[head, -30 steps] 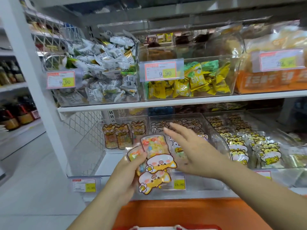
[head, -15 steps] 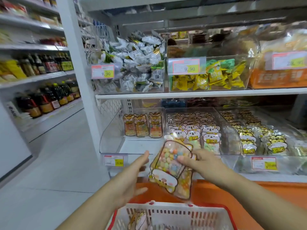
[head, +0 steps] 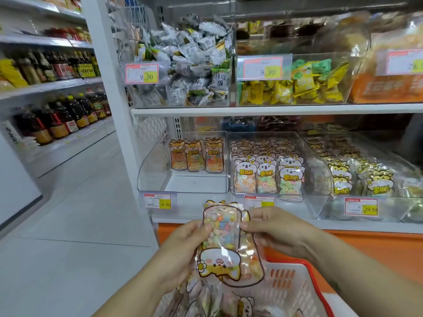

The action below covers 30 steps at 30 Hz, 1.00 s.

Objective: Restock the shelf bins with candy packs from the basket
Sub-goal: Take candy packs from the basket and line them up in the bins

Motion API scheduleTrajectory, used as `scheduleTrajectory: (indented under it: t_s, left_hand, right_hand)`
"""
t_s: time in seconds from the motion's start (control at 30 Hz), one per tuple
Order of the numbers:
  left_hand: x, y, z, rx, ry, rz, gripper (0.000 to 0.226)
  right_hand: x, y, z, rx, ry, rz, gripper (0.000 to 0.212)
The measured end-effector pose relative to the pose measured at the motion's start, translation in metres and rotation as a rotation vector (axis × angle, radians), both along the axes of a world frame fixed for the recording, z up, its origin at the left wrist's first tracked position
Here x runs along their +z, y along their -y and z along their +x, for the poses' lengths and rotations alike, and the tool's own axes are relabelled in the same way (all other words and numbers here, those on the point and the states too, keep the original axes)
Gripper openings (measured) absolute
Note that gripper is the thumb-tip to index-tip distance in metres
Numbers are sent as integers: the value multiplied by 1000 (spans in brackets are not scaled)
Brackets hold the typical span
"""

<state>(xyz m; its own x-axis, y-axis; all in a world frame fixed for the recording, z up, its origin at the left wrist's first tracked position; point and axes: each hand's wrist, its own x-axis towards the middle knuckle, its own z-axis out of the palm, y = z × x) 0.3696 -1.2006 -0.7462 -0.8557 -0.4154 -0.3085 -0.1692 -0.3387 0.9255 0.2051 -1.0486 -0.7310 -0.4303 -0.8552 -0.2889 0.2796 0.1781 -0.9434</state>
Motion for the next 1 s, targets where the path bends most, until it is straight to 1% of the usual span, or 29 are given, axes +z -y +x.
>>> scheduleTrajectory:
  t_s: [0.07,0.17,0.2,0.3,0.43,0.5,0.57,0.63,0.7,0.77,0.83,0.9,0.97,1.0]
  left_hand:
    - [-2,6,2,50,-6,43,30]
    - [-3,23,9,138,-18,72,28]
    - [-5,28,12,153,-23,79,30]
    - [-7,32,19,118,-31,79,40]
    - [-12,21,20,113,-23,20,35]
    - [-11,15,19,125,-33,11,38]
    - [-8,8,19,126,-61,42,33]
    - [-3,1,17,130,-82,112,23]
    - [-1,-6,14,111,-90,177,20]
    - [-4,-10,12,90,-81,205,25]
    - [-10,-12,11,94,-62,228,32]
    - [-15,-16,9,101,-60,239,28]
    - [-16,-22,8,45,-84,206,33]
    - [-18,-25,6,21,-97,179,38]
  right_hand:
    - [-2,1,-5,-73,51,-20,12]
    - [1,-1,-9,-191,107,-42,6]
    - [1,-2,-12,-225,111,-55,9]
    - [3,-4,-13,-306,74,-105,13]
    - [7,-4,-11,-466,50,-227,20]
    - [13,-5,-7,-484,84,-320,22]
    - [17,-3,2,-436,98,-373,22]
    - [11,4,15,-410,62,-323,19]
    - [-2,10,26,-458,18,-218,13]
    - [-13,14,33,-472,39,-129,10]
    - [-20,16,36,-463,95,-98,10]
    - [-23,17,36,-490,115,-78,9]
    - [-28,20,38,-550,126,-42,6]
    - [-31,21,40,-577,136,-23,10]
